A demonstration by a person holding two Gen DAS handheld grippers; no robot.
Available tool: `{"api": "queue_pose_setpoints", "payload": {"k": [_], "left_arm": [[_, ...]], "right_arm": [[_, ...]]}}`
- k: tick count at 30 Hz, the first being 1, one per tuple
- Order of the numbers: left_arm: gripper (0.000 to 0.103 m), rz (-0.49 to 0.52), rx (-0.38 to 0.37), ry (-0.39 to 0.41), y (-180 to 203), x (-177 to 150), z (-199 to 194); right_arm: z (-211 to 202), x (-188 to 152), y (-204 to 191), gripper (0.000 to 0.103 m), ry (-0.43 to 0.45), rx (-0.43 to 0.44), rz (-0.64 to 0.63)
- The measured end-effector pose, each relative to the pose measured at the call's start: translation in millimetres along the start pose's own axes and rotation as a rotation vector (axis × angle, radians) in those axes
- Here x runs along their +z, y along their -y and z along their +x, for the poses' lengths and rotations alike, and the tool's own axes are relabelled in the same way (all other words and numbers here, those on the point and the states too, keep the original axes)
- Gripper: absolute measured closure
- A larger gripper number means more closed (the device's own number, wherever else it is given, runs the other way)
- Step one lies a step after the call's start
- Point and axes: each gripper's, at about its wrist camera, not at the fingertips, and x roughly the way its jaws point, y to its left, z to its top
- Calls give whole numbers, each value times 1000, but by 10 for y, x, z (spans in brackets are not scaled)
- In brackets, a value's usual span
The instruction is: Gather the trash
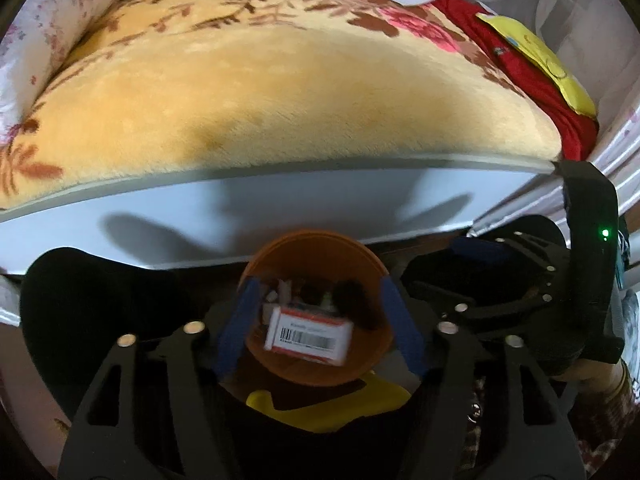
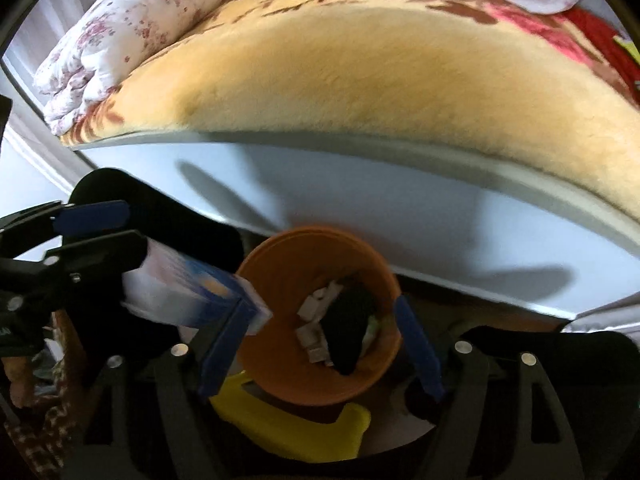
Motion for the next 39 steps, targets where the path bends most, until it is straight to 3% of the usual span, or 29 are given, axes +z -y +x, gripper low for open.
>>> {"api": "queue_pose_setpoints", "payload": {"k": [16, 24, 27, 34, 39], "left_arm": [[30, -17, 48, 128, -52, 215, -244], [16, 6, 147, 348, 25, 528, -524], [14, 22, 170, 411, 85, 644, -622], [13, 11, 161, 484, 131, 883, -768], [12, -30, 144, 524, 97, 950, -845]], "right_arm": [[-247, 86, 126, 22, 100, -17, 21], [-683, 500, 223, 14, 308, -74, 17], [-878, 714, 263, 6, 405, -131, 6], [-1176, 1015, 360, 5, 542, -227, -27], [-1243, 1131, 379, 5, 587, -235, -27]]}}
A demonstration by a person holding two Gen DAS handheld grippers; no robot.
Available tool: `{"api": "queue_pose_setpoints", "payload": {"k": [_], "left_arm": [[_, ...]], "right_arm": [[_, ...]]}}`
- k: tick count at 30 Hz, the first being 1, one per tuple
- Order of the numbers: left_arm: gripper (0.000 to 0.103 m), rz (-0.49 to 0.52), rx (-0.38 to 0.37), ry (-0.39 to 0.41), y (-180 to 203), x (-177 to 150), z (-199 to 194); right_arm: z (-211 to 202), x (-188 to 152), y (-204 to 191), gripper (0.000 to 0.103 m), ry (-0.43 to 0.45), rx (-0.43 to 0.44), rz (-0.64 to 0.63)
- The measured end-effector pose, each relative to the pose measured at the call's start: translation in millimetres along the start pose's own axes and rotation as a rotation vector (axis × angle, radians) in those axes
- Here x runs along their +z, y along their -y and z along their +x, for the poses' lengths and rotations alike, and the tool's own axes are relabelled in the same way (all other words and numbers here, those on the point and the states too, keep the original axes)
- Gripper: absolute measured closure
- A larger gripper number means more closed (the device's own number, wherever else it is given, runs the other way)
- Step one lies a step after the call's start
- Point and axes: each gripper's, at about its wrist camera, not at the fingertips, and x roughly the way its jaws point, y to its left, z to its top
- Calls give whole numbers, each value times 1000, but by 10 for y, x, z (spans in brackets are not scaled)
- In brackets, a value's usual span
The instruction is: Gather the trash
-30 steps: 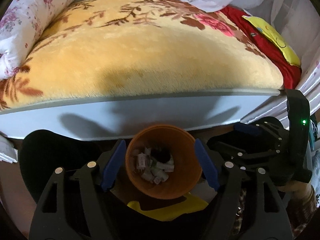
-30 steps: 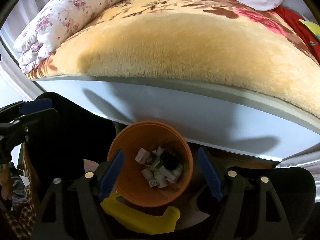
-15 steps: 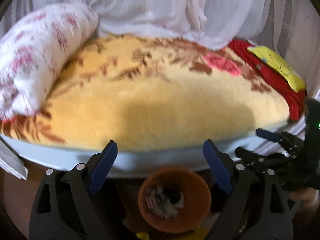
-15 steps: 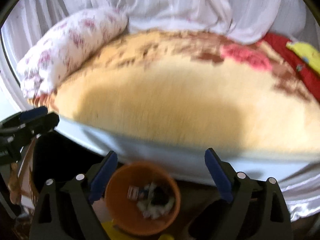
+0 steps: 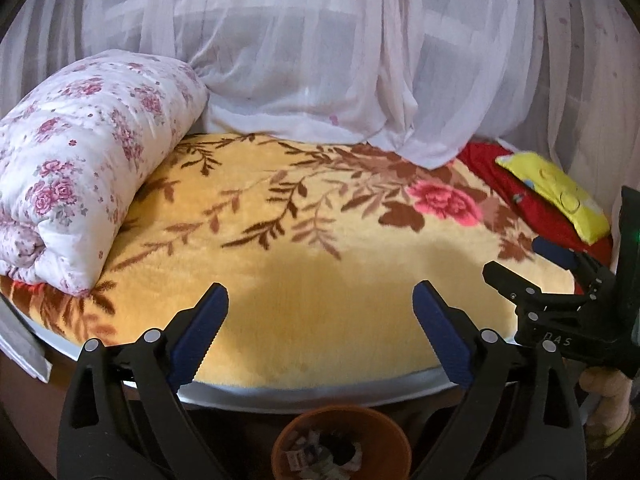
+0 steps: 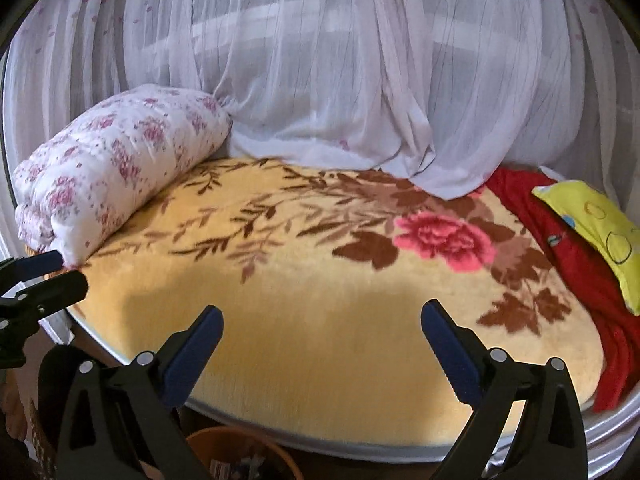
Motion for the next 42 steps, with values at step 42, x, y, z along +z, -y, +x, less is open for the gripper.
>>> {"api": "queue_pose_setpoints", "payload": {"k": [42], "left_arm": [[10, 47, 223, 157, -232, 308, 348]], "right_arm": [[374, 349, 594, 5, 343, -230, 18]]}}
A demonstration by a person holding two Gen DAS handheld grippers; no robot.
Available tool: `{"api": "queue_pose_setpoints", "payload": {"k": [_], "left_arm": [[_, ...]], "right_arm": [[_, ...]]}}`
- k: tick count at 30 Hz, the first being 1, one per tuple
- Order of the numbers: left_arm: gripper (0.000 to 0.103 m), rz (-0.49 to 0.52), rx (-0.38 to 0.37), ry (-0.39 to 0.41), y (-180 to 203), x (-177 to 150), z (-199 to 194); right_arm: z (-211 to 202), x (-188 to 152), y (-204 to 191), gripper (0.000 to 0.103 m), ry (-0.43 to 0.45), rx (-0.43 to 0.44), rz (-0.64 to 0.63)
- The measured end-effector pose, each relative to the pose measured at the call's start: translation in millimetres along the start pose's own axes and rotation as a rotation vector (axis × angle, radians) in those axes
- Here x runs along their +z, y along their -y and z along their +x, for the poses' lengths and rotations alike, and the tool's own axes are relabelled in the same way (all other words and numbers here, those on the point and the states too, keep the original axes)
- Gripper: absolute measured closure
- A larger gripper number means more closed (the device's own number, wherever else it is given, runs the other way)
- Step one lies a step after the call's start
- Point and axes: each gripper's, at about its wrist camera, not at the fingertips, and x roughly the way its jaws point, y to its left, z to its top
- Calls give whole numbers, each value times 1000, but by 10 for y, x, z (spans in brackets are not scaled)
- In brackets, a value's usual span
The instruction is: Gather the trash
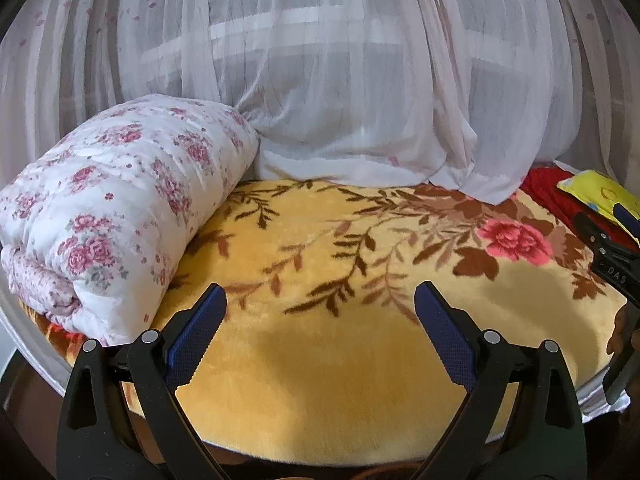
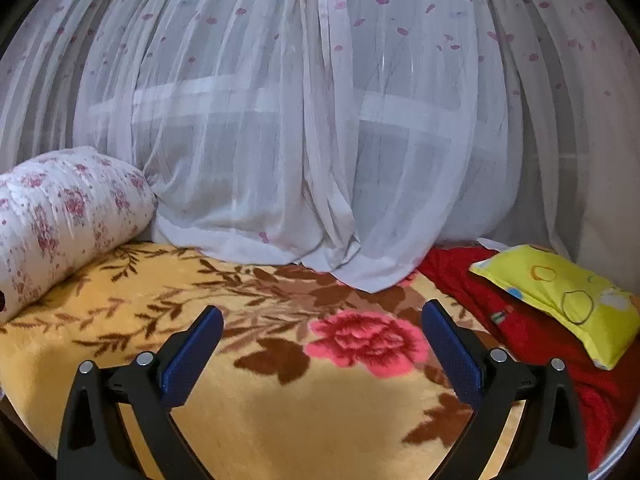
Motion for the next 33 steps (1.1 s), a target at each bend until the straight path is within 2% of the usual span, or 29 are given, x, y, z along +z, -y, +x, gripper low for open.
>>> {"api": "queue_pose_setpoints", "payload": {"k": [6, 10, 15, 24, 33], "left_arm": [[10, 9, 49, 22, -43, 107, 135], [10, -19, 37, 16, -99, 181, 279], [10, -62, 27, -16, -163, 240, 548], [10, -69, 59, -56, -213, 271, 981], [10, -53, 88, -97, -231, 295, 1363]], "right_arm": [[233, 36, 26, 5, -4, -15, 18], [415, 35, 45, 5, -20, -41, 22], [639, 11, 46, 5, -43, -78, 7], [982, -47, 83, 5, -86, -106, -43], [1222, 14, 261, 5, -82, -137, -10]]}}
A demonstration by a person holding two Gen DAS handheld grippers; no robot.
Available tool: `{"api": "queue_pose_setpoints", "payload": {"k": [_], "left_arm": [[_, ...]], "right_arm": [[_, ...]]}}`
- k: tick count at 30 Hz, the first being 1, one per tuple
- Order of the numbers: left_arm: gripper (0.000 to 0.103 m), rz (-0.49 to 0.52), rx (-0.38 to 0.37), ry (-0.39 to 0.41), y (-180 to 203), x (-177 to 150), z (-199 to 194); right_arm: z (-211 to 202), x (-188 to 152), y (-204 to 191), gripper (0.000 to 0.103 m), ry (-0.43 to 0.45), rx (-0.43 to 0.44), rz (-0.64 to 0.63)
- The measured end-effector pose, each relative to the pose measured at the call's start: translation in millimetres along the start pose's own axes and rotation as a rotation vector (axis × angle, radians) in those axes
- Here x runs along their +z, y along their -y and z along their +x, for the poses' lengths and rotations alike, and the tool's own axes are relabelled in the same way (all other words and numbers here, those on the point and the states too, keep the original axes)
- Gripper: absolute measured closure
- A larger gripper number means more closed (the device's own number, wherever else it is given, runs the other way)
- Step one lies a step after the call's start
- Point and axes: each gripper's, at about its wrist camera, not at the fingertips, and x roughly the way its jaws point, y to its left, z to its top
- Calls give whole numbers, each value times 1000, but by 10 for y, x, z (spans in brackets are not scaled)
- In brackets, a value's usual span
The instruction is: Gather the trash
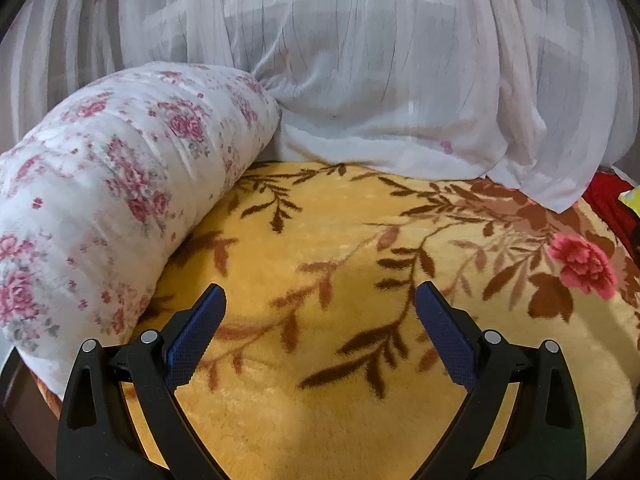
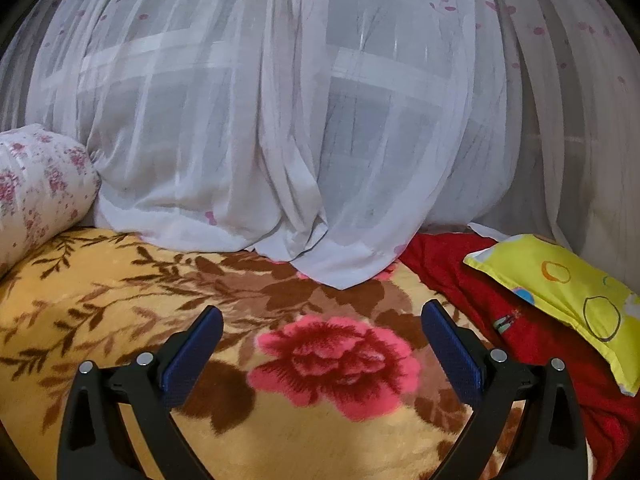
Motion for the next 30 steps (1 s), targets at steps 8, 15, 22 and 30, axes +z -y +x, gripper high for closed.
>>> {"api": "queue_pose_setpoints", "payload": {"k": [8, 15, 22, 30], "left_arm": [[10, -1, -13, -34, 22, -21, 225], [10, 1, -6, -41, 42, -11, 354], [10, 8, 1, -34, 88, 22, 411], [10, 1, -11, -40, 131, 63, 487]], "right_arm": [[143, -28, 30, 5, -8, -5, 20], [188, -48, 95, 5, -23, -4, 51], [244, -64, 90, 5, -48, -9, 47], [235, -76, 44, 5, -43, -9, 24]]}}
